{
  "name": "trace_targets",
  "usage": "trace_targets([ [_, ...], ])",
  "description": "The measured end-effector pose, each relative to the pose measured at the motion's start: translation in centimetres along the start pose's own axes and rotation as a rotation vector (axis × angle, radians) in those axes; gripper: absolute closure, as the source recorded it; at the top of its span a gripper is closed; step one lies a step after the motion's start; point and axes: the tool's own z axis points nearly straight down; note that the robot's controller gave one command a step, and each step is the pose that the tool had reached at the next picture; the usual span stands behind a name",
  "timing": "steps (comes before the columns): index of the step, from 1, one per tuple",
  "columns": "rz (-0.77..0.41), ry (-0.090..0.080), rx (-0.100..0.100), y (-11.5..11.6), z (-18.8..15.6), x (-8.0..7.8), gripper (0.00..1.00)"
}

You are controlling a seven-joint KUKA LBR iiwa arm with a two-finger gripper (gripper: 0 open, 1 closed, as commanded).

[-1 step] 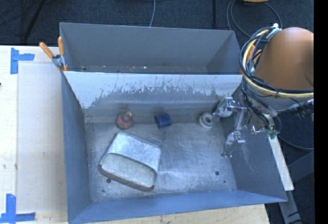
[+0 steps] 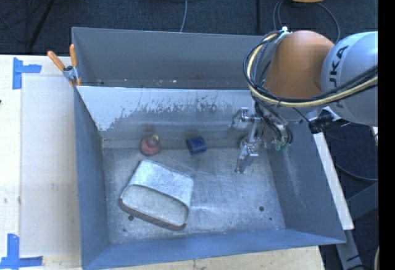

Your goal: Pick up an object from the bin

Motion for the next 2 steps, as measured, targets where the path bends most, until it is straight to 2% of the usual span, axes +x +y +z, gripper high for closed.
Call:
trace_targets([
  [1, 0.022, 0.004, 0.000, 2.6, 5.6, -1.4, 0.00],
  [2, -0.160, -0.004, 0.004, 6.5, 8.9, -2.0, 0.00],
])
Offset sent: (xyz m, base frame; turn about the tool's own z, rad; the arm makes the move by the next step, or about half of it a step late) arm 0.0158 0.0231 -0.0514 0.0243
